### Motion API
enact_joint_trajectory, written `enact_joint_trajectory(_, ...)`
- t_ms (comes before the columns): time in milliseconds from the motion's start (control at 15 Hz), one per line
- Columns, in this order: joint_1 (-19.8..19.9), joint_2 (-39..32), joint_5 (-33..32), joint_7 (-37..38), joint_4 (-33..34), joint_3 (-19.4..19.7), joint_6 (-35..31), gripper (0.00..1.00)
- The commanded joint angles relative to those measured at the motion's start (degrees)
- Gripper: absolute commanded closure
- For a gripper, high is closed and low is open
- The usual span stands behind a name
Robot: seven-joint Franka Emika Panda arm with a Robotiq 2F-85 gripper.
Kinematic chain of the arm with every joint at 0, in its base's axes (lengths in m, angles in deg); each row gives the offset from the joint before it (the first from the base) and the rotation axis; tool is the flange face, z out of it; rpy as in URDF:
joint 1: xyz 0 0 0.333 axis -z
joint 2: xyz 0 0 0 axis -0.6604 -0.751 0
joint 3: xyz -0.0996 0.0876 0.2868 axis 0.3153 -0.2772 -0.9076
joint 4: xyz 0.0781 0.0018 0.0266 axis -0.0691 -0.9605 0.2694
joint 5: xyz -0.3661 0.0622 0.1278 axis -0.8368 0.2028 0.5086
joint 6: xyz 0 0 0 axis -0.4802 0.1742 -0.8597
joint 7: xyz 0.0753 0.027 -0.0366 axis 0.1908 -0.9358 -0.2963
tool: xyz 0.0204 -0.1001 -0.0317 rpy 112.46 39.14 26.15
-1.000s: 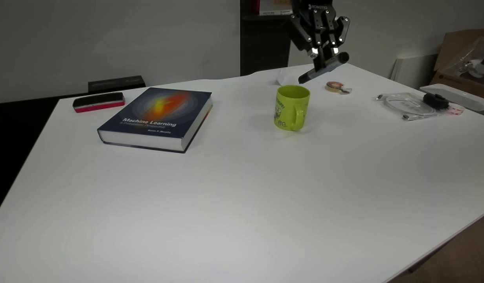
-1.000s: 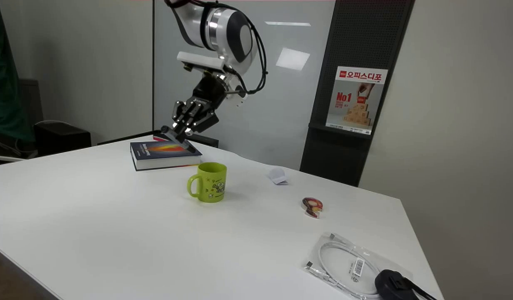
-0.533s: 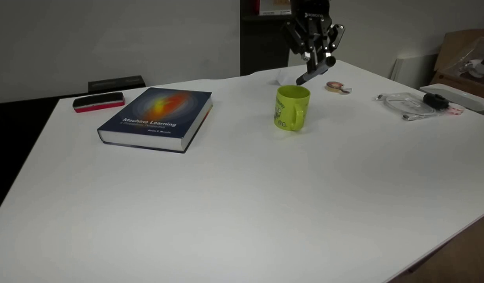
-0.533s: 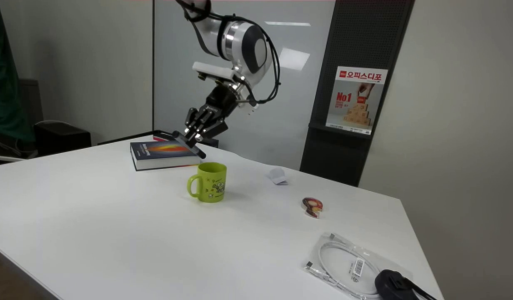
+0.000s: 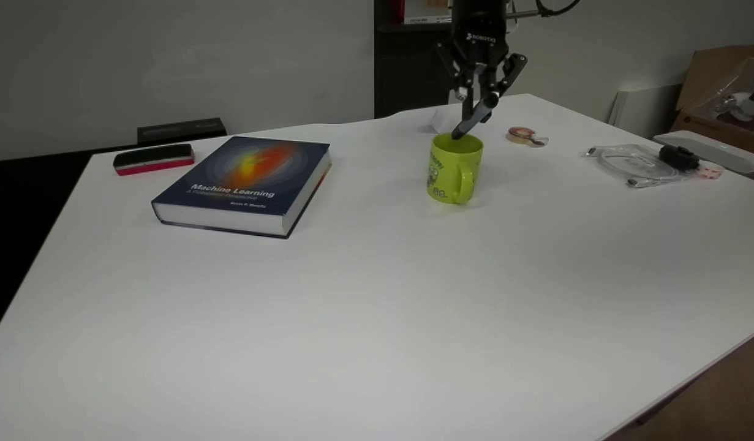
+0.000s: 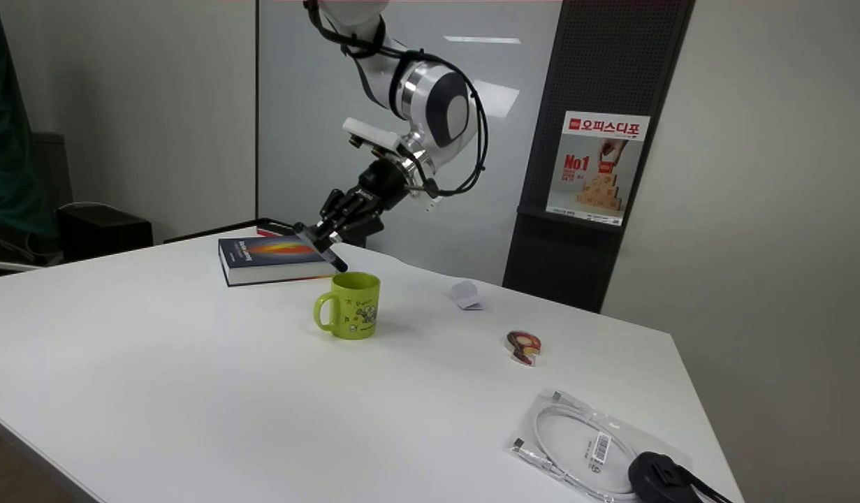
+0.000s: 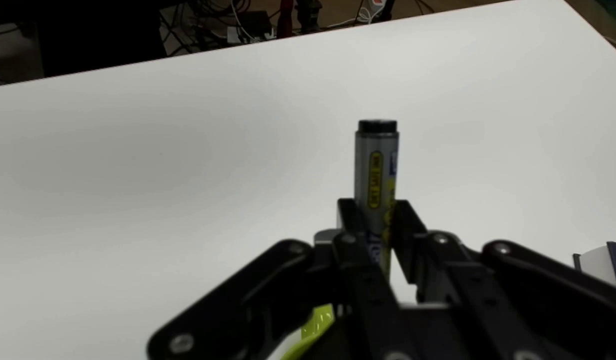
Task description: Put the marker into the green cup.
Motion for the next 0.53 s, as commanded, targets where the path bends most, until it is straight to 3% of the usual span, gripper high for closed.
enact_joint_trajectory(0, 0.9, -3.7, 1.0, 4.0, 6.7, -0.5, 1.2, 0.95)
enact_joint_trajectory(467, 2.4, -6.4, 1.6, 7.3, 10.4, -0.6, 0.8, 0.95)
